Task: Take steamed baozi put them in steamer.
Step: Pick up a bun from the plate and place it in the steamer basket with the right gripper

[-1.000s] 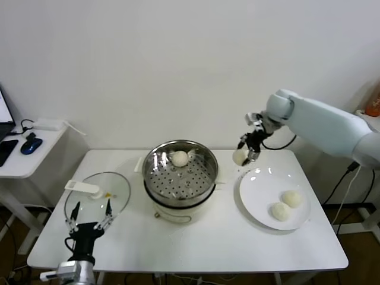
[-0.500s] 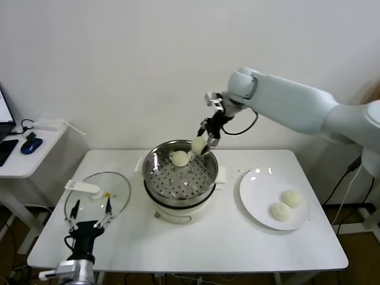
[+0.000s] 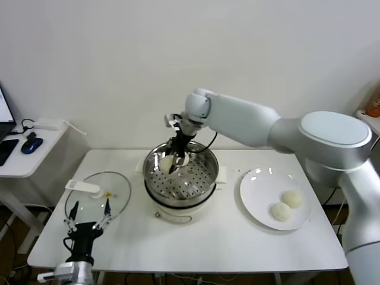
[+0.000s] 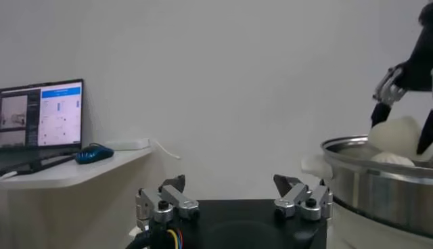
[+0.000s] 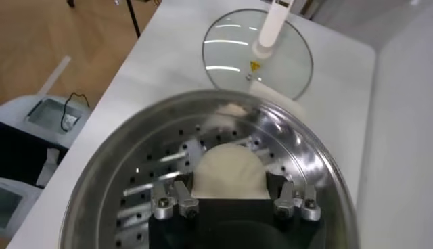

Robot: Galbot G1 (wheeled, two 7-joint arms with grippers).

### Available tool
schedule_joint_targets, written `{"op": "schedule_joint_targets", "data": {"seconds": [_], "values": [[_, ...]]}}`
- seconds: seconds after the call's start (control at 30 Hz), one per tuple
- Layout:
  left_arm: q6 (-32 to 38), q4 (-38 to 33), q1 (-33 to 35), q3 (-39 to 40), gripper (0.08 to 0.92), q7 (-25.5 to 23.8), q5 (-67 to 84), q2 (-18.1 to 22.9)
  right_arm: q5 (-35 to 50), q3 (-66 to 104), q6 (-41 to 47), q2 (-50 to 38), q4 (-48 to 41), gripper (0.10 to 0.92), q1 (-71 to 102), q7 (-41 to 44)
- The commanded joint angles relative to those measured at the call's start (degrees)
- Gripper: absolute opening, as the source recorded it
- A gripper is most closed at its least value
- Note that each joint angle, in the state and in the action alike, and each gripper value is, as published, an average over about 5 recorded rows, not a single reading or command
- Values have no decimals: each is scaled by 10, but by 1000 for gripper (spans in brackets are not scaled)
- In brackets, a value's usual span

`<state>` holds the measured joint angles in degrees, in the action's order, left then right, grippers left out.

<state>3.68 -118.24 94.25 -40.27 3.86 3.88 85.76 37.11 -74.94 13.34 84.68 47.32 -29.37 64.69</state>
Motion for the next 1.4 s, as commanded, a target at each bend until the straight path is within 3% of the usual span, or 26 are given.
{"op": "schedule_joint_targets", "data": {"seconds": [0.03,1.13,1.4], "values": [[4,1,4,-2,823,0,2,0,-21,15,3,33,-31,696,40,-2],[5,5,4,-3,823,2,4,0,-67,49,-10,39,-81,697,64,0],[5,5,4,-4,823,2,4,0,-67,49,-12,35,-73,815,62,1]]}}
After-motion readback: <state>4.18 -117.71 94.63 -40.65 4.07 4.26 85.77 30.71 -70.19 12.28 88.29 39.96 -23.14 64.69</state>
